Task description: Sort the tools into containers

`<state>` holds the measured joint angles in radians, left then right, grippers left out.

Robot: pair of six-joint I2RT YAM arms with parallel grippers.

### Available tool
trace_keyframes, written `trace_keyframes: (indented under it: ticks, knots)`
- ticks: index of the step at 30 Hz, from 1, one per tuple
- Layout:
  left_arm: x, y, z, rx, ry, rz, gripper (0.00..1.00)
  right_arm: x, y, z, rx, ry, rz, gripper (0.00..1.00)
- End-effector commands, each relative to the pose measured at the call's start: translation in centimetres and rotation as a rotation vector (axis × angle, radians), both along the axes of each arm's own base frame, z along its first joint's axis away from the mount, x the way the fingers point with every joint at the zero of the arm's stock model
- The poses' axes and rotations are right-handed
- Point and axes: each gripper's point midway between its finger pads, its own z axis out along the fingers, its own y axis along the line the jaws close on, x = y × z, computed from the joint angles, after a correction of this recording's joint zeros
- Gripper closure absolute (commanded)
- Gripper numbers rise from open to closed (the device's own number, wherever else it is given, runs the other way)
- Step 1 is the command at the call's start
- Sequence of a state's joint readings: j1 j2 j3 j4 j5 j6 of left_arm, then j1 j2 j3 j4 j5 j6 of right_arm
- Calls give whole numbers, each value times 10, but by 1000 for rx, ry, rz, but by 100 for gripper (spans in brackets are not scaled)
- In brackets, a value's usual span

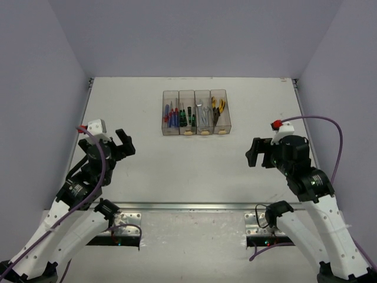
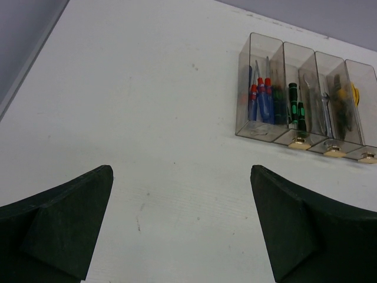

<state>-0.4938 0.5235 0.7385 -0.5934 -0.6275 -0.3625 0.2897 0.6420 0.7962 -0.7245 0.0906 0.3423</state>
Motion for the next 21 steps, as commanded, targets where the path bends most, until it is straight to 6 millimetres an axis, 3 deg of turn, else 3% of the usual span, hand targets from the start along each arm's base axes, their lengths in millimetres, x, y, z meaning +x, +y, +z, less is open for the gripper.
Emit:
trace_keyframes:
  ticks: [1,21]
  knots:
    - [4,2,16,-20,-73,9,0,1,12,-1,41,-52,65,1]
    - [-1,-6,23,-47,-130,-60,0,4,12,-11,30,-41,68,1]
